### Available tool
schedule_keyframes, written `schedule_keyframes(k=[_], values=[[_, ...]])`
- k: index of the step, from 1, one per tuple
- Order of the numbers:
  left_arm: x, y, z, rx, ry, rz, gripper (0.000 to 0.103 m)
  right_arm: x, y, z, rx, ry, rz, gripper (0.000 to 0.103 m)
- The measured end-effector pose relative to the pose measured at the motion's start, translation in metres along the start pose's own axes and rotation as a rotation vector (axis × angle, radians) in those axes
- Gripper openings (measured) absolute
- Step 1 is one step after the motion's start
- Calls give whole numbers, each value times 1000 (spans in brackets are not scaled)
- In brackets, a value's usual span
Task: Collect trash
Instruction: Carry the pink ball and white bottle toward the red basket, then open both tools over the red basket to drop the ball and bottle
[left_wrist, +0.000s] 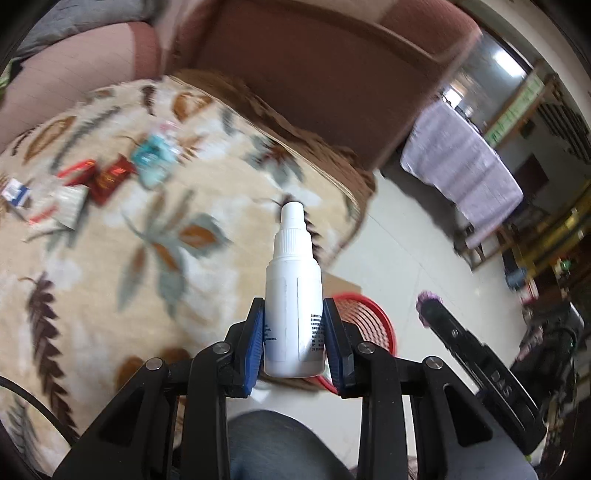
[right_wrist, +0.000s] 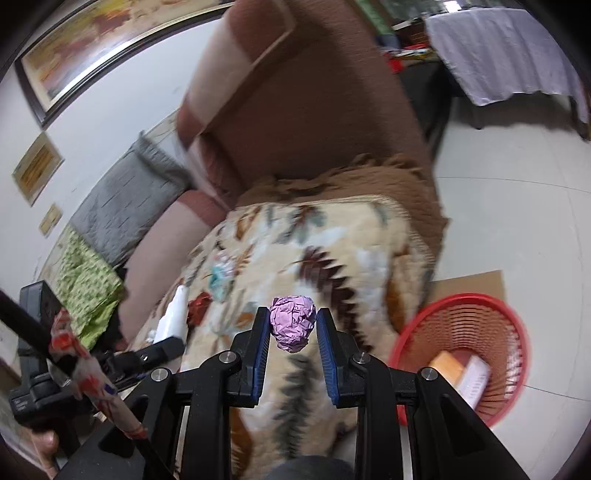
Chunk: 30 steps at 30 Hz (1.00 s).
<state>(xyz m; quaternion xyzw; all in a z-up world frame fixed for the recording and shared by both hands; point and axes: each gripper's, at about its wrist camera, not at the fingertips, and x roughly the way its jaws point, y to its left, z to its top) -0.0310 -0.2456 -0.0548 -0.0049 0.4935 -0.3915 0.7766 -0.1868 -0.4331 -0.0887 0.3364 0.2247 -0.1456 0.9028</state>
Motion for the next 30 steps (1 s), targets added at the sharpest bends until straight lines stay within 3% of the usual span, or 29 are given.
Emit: schedule_keyframes(k=[7, 11, 14, 18, 23, 30], values=[[26, -64, -20, 110, 56, -66, 29, -24, -58, 4, 80, 26, -65, 27], [61, -78, -38, 63, 159, -137, 29, -29, -86, 1, 112, 47, -91, 27], [84, -89, -50, 76, 216, -127, 29, -30, -104, -1, 143, 64, -107, 27], [90, -99, -51, 42, 231, -141, 29, -36, -117, -4, 176, 68, -89, 27], [76, -112, -46, 43, 184, -103, 29, -46, -123, -5, 198, 68, -39, 27], [93, -124, -44, 63, 223, -91, 29, -59, -125, 0, 221, 55, -13, 28]])
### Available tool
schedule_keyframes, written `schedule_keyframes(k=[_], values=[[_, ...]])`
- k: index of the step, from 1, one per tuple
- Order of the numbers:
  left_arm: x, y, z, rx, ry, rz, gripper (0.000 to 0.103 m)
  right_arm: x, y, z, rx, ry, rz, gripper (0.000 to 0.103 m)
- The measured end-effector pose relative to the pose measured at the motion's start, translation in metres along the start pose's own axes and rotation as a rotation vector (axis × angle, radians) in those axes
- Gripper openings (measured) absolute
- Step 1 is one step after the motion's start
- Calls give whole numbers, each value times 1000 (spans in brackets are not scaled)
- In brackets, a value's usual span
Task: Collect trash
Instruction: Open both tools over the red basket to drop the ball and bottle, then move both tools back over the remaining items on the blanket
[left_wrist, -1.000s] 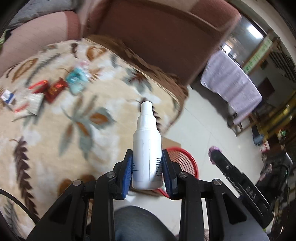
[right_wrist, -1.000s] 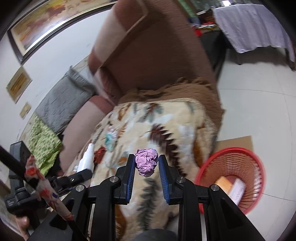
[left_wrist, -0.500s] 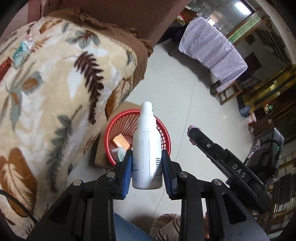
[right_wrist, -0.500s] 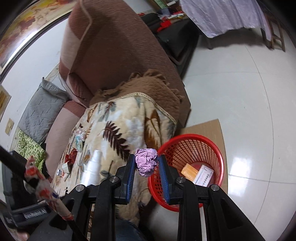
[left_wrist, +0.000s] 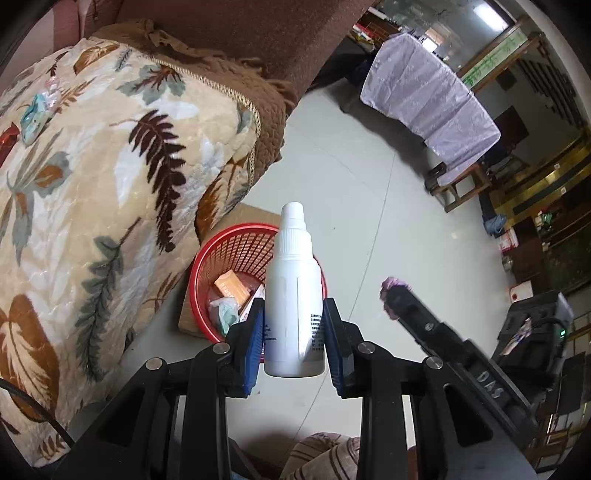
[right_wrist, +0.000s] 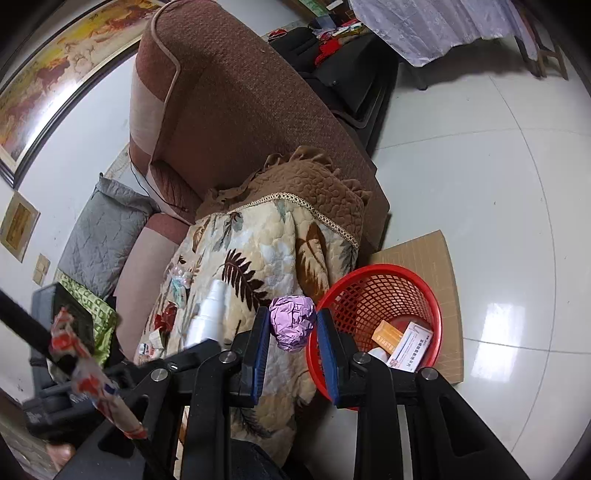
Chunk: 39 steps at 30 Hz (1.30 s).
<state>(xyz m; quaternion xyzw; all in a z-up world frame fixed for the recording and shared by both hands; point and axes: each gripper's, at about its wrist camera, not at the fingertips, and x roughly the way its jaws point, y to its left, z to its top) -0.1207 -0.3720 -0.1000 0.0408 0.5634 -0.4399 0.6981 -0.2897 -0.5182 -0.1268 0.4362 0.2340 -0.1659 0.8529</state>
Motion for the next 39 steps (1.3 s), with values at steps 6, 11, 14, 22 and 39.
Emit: schedule_keyframes(k=[6, 11, 14, 22, 39], values=[[32, 21, 7, -59, 85, -26, 29, 25, -3, 13, 32, 33, -21, 28], [36, 27, 15, -53, 95, -53, 47, 38, -17, 24, 112, 53, -7, 46], [30, 31, 19, -59, 77, -51, 51, 40, -19, 27, 136, 53, -11, 67], [-44, 63, 31, -93, -69, -37, 52, 38, 13, 21, 73, 41, 26, 70], [-218, 221, 49, -239, -465, 382, 75, 75, 222, -37, -424, -57, 33, 75]])
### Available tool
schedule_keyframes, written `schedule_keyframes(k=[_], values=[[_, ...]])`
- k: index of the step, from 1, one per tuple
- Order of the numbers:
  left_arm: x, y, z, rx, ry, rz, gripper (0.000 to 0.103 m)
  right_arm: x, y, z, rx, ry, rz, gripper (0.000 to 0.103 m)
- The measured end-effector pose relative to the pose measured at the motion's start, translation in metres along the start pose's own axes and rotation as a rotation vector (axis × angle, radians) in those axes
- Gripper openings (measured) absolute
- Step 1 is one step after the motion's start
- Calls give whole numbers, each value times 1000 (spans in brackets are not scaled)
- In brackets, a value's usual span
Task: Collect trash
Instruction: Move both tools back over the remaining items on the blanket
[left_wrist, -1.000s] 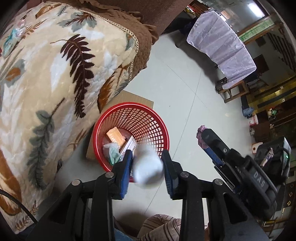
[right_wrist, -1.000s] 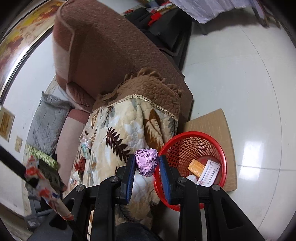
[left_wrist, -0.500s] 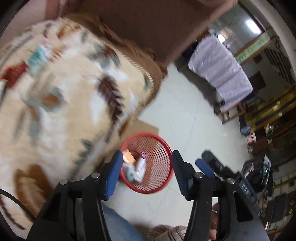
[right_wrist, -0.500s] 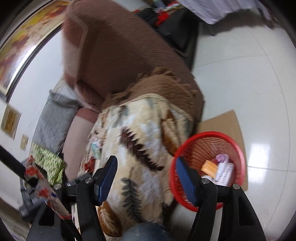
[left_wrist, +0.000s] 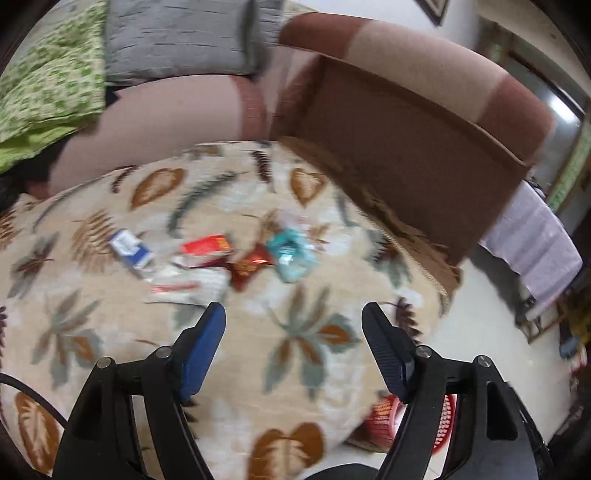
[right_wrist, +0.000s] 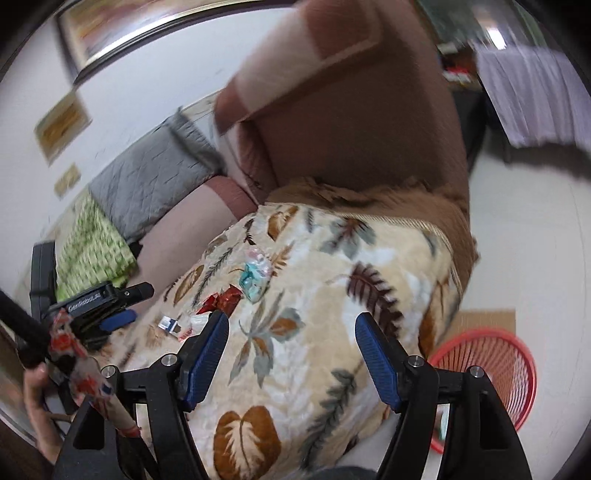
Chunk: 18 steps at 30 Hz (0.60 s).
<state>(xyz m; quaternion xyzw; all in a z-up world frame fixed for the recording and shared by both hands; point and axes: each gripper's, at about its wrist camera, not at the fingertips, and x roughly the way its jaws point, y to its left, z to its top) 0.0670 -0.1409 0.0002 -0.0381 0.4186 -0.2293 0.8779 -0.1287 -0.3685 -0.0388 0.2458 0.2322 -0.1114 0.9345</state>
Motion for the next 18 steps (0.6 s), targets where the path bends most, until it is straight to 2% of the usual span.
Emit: schedule_keyframes(k=[4, 7, 10, 14, 18], values=[[-5, 30, 8, -72, 1, -20, 82, 26, 44, 1, -104, -19, -16, 78], [-10, 46, 16, -104, -5, 19, 83, 47, 67, 3, -130, 5, 6, 78], [-23, 59, 24, -106, -82, 101, 84, 69, 84, 4, -163, 32, 15, 78], [-32, 85, 31, -147, -215, 244, 87, 104, 94, 5, -172, 98, -33, 79], [-21, 122, 39, -261, -216, 324, 88, 120, 103, 3, -199, 110, -28, 79]])
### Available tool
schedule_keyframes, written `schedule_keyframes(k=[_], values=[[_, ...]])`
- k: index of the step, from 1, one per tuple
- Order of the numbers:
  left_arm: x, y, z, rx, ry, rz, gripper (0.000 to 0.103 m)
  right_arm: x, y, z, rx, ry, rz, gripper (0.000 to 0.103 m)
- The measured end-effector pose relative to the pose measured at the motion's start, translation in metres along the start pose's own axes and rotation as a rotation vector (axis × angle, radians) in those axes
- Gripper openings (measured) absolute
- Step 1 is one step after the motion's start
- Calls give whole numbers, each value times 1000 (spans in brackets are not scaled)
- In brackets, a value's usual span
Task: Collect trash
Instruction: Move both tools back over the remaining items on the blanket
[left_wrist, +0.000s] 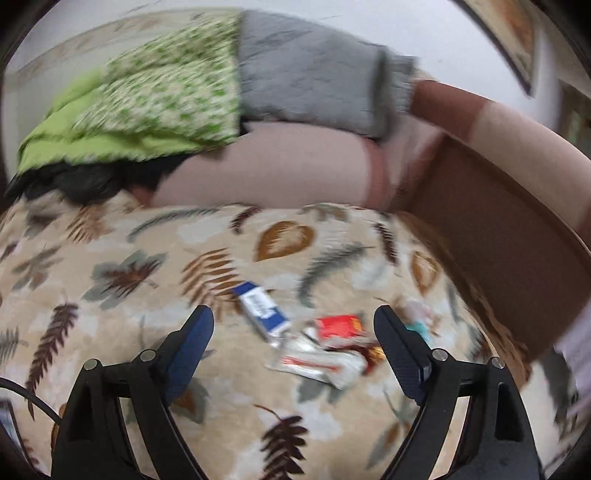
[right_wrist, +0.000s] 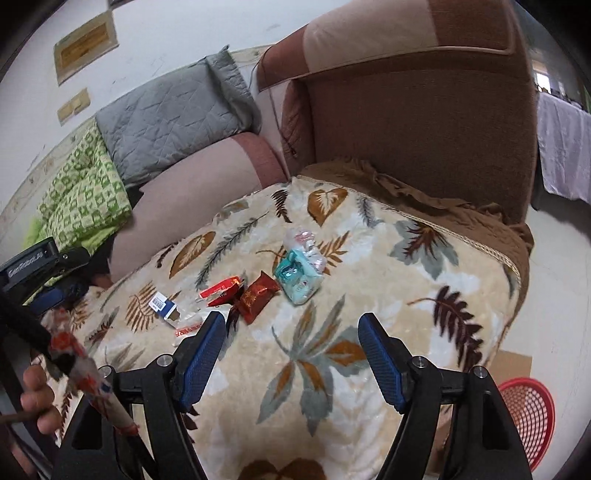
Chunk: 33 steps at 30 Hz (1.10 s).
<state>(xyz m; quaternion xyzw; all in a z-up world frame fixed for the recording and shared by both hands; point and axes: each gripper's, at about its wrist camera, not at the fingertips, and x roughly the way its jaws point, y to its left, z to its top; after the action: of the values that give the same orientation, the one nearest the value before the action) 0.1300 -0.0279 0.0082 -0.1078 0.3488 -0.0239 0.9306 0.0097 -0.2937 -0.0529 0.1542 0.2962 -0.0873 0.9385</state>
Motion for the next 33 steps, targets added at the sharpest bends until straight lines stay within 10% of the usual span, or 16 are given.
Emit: schedule_keyframes(k=[7, 15, 23, 33], values=[[26, 33, 10, -74, 26, 118, 88, 17, 19, -2, -36, 42, 85, 79], [34, 42, 19, -29, -20, 55, 89, 44, 31, 1, -60, 86, 143, 79], [62, 71, 31, -46, 55, 102, 89, 72, 50, 2, -106, 117, 176, 79], [96, 72, 21, -97, 216, -10, 89, 118, 38, -5, -33, 188, 241, 79]])
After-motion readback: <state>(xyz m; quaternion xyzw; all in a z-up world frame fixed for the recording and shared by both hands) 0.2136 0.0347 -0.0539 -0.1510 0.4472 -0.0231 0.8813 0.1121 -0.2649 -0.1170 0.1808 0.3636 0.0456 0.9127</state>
